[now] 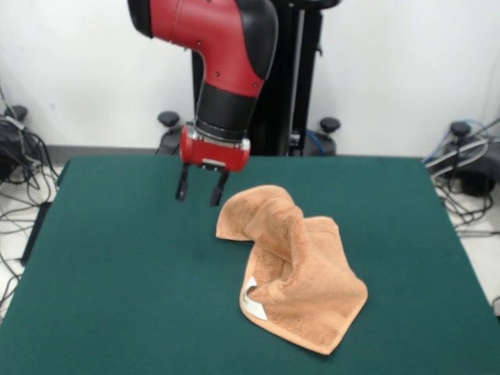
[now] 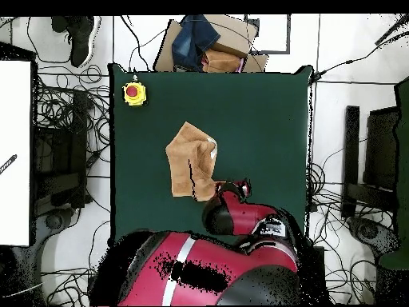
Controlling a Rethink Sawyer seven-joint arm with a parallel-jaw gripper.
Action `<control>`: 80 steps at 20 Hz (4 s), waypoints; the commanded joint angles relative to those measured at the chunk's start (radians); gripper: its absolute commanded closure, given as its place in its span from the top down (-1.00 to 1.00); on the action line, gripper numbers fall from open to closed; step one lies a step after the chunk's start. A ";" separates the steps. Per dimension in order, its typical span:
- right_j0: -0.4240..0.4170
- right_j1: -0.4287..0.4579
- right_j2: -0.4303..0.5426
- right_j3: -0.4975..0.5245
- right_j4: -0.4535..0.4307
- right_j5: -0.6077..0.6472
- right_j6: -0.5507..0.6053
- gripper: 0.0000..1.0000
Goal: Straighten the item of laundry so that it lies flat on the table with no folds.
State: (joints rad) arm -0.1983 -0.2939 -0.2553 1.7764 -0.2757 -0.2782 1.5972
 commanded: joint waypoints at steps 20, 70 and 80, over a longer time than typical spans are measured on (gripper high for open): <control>0.153 0.033 0.078 -0.201 0.208 0.230 0.136 1.00; 0.149 0.179 0.076 -0.285 0.180 -0.047 0.153 1.00; 0.164 0.076 0.069 -0.280 0.229 0.198 0.116 1.00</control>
State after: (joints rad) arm -0.0605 -0.1553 -0.3027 1.5464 -0.0684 -0.2767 1.5972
